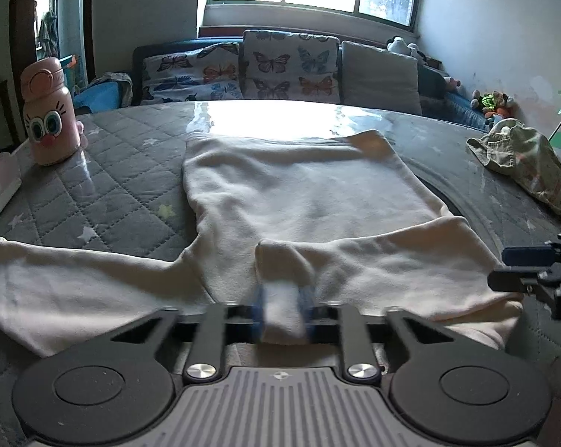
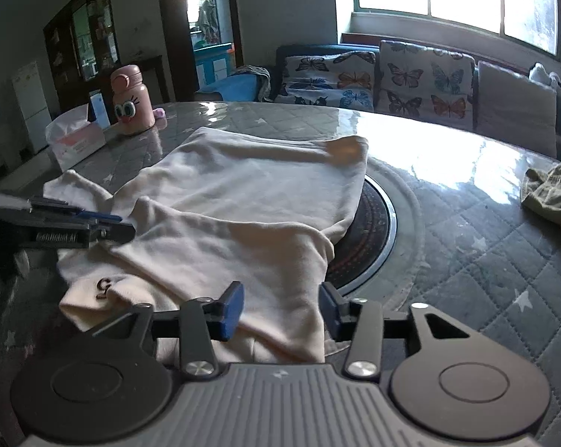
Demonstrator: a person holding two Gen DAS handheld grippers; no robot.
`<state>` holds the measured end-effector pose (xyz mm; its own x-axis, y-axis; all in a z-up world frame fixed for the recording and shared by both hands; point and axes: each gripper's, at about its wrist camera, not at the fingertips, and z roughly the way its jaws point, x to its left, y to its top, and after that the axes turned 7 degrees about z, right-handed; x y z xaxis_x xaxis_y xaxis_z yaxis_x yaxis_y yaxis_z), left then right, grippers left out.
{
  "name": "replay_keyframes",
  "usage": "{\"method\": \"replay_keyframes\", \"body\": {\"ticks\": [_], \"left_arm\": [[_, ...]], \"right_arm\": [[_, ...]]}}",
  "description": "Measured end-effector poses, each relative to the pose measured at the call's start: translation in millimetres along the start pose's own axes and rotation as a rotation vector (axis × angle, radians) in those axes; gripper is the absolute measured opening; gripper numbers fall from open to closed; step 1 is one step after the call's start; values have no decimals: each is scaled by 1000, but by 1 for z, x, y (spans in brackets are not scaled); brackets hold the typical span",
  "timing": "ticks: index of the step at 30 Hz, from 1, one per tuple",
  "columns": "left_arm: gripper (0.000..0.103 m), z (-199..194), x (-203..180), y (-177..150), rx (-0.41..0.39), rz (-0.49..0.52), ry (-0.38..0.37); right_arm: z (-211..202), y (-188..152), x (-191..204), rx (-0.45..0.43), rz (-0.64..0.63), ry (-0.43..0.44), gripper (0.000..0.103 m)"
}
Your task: Fold clothes
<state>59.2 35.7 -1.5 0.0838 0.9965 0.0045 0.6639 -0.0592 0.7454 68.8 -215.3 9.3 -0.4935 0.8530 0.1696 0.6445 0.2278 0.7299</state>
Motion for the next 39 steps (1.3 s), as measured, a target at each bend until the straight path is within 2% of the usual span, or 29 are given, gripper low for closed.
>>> {"method": "replay_keyframes", "body": {"ticks": [4,7,13,20,26,28,29,34,39], "left_arm": [[6,-7,-1,10,-10,4,-9],[6,-19,-7,30,-49,26,-22],[6,-46,-29,83,-135,79,-87],[6,-72,-65,132,-240,164,-155],[6,-84,-79,144,-291,191,-178],[6,-83,-76,143,-288,187,-171],[6,-82,-73,141,-284,182,-165],[6,-74,-52,127,-246,144,-126],[6,-56,-30,100,-175,108,-89]], "right_arm": [[-5,-5,5,-6,-27,8,57],[-8,-9,8,-3,-47,14,65],[-3,-13,13,-16,-66,1,67],[5,-12,11,-62,-41,-68,68],[8,-11,2,-86,-13,-167,68],[9,-13,-2,-66,-15,-180,72],[9,-14,-2,-61,-16,-186,76],[7,-19,-7,-63,-29,-242,76],[2,-20,-12,-55,-15,-242,77]]}}
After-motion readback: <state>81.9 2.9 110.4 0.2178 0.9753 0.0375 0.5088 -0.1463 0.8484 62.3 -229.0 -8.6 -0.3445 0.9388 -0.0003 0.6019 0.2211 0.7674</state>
